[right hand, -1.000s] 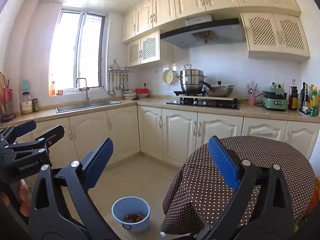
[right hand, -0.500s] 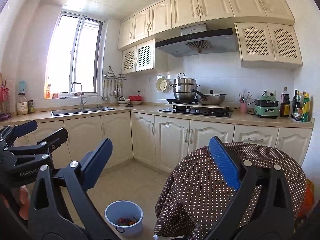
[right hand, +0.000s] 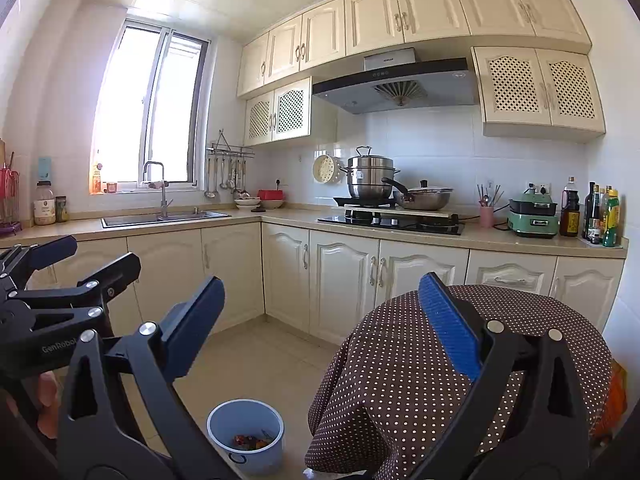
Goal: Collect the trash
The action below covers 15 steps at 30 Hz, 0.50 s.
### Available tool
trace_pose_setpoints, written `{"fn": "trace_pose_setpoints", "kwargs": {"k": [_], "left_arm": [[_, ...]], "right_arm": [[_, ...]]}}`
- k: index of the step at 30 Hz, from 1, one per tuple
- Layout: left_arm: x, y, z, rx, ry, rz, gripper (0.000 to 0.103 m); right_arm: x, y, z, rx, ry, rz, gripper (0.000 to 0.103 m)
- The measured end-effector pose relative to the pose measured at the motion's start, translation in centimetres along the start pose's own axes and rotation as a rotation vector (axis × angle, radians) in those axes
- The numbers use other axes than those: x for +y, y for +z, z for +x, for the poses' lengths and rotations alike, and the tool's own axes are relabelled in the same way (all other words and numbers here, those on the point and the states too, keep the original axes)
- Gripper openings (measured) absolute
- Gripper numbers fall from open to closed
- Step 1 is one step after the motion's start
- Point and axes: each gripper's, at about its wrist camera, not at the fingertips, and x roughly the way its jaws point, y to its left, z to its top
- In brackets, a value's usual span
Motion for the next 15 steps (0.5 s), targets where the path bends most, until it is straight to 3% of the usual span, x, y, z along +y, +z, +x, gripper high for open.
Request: {"fn": "trace_pose_setpoints", "kwargs": {"k": [15], "left_arm": [[0.62, -0.25, 0.55, 0.009, 0.001, -0.005, 0.096]], "right_arm": [[0.83, 0.09, 0.72, 0.01, 0.006, -0.014, 0.096]]}}
